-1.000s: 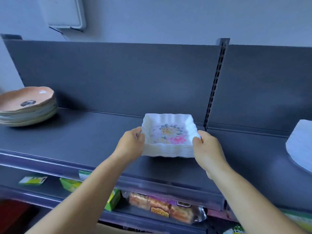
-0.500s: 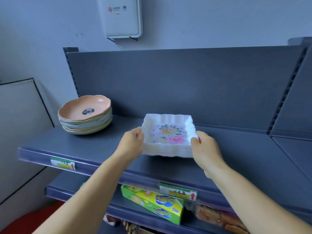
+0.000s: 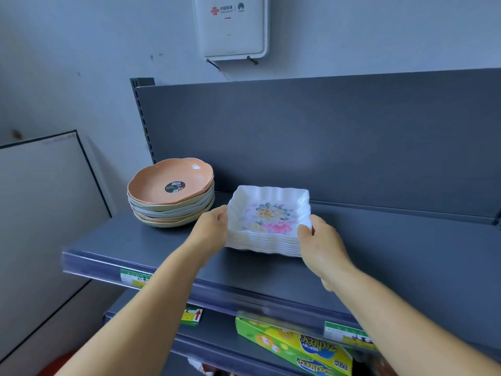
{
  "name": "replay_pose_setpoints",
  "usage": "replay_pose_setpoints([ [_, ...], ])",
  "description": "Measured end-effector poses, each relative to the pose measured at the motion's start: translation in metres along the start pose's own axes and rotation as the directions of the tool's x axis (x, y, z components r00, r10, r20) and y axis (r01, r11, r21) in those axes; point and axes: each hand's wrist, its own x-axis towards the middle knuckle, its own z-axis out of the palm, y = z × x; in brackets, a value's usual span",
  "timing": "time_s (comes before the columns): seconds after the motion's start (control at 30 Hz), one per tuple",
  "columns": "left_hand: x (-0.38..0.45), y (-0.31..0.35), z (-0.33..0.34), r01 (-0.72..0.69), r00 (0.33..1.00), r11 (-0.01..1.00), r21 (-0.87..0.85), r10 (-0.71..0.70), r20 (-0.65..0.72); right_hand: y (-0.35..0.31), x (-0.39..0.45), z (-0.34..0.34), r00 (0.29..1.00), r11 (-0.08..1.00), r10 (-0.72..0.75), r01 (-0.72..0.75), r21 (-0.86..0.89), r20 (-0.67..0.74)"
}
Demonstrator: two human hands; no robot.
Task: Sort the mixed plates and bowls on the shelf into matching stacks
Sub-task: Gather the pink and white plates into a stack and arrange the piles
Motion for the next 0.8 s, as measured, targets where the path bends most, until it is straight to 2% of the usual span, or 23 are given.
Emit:
replay_pose_setpoints([
  [0.13,0.012,-0.005,-0.008,0.041,0.999,0.999,0.028,-0.042,0.033,-0.006,0.003,0.009,0.999,1.0,0.024,-0.024,-0.001,0.025],
  [0.33,0.009,-0.001,-0.012,-0.045,0.998,0.991,0.129,0.04,0.038,-0.009,0.003,0.011,0.999,0.998,0.047,-0.046,-0.048,0.022],
  [0.4,0.009,0.002,-0.014,-0.072,0.997,0.973,0.218,0.066,0.034,-0.011,0.001,0.009,0.997,0.995,0.065,-0.061,-0.077,0.043],
  [0.5,0.004,0.008,-0.015,-0.133,0.991,0.871,0.474,0.122,0.054,-0.012,0.0,0.003,0.996,0.986,0.05,-0.037,-0.163,0.077],
  [0.6,-0.009,0.021,-0.013,-0.233,0.97,0.688,0.687,0.218,0.11,-0.01,-0.003,-0.004,0.995,0.939,-0.015,0.048,-0.341,0.1],
  [0.67,-0.019,0.03,-0.007,-0.299,0.947,0.595,0.746,0.283,0.154,-0.008,-0.008,-0.013,0.991,0.89,-0.052,0.102,-0.445,0.124],
  [0.8,-0.04,0.052,0.016,-0.445,0.883,0.547,0.709,0.399,0.246,0.004,-0.022,-0.041,0.983,0.79,-0.094,0.169,-0.589,0.156],
])
